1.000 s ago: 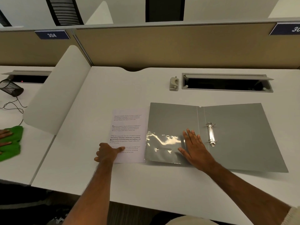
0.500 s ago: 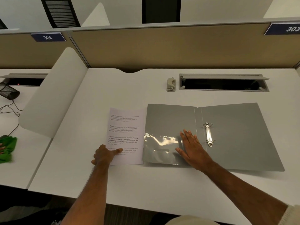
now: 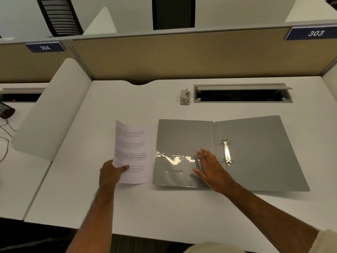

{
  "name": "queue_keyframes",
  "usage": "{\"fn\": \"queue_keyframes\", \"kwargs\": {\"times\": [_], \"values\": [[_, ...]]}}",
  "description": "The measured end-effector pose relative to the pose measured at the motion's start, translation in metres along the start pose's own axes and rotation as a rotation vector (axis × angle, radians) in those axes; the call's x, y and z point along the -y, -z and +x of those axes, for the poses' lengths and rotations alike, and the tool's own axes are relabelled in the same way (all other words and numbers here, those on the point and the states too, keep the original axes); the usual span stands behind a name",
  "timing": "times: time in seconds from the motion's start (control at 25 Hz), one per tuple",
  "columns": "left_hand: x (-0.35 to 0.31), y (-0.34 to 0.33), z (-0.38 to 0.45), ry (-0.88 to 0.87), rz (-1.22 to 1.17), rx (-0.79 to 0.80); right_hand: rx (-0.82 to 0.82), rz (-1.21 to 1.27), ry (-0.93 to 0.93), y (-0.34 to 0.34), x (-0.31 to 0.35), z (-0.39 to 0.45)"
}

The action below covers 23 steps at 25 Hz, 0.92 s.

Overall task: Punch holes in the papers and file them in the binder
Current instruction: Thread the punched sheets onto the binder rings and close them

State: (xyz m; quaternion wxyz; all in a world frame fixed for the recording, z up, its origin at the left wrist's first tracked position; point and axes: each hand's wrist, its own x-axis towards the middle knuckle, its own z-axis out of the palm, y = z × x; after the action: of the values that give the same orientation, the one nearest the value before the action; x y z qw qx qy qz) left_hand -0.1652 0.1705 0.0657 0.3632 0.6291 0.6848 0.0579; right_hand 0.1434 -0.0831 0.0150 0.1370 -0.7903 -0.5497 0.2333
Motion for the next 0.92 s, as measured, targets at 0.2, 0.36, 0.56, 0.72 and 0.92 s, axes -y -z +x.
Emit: {"fn": "queue_keyframes", "kwargs": {"times": [0.2, 0.36, 0.56, 0.72, 0.92], "values": [[-0.038, 0.017, -0.010, -0.095, 0.015, -0.089, 0.008, -0.010, 0.003, 0.007, -0.007, -0.004], [-0.078, 0.024, -0.022, -0.194, 0.027, -0.174, 0.005, 0.012, 0.019, 0.013, -0.013, -0.007], [-0.124, 0.015, -0.042, -0.303, -0.080, -0.175, -0.025, 0.051, 0.013, 0.027, -0.017, -0.011], [-0.152, -0.007, -0.068, -0.398, -0.176, -0.105, -0.070, 0.168, -0.029, 0.046, -0.020, -0.017], [-0.179, -0.048, -0.106, -0.422, -0.354, 0.094, -0.139, 0.569, -0.185, 0.080, -0.027, -0.021]]}}
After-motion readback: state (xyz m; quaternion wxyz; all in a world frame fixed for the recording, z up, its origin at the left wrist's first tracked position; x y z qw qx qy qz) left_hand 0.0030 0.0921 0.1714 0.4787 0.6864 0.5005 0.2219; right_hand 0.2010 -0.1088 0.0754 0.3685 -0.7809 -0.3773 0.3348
